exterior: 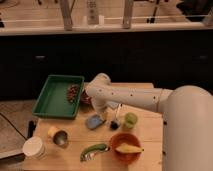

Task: Wipe table surface with sponge

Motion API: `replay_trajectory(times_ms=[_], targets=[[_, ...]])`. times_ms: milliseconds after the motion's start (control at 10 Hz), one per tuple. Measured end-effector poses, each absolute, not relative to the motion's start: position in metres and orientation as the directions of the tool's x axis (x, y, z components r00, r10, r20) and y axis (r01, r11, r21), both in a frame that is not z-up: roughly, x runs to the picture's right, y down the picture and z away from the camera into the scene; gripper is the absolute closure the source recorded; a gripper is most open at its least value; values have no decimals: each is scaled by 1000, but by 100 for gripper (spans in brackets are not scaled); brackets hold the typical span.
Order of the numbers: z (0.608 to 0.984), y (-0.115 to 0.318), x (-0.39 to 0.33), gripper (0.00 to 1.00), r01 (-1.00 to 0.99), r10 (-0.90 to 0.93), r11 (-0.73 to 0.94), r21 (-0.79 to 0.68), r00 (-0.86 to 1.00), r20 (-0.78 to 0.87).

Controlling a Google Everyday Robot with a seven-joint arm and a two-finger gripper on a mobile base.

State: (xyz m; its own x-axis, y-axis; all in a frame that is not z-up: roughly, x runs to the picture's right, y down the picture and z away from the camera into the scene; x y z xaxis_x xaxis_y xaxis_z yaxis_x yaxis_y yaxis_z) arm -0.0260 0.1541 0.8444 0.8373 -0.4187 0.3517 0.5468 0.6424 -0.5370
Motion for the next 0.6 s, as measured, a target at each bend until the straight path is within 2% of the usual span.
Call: replay_trajectory(times_ms=[300,600], targets=[[846,156,-65,100,610,-459,611,-504,792,402],[827,183,-96,100,698,-510,541,-470,716,476]])
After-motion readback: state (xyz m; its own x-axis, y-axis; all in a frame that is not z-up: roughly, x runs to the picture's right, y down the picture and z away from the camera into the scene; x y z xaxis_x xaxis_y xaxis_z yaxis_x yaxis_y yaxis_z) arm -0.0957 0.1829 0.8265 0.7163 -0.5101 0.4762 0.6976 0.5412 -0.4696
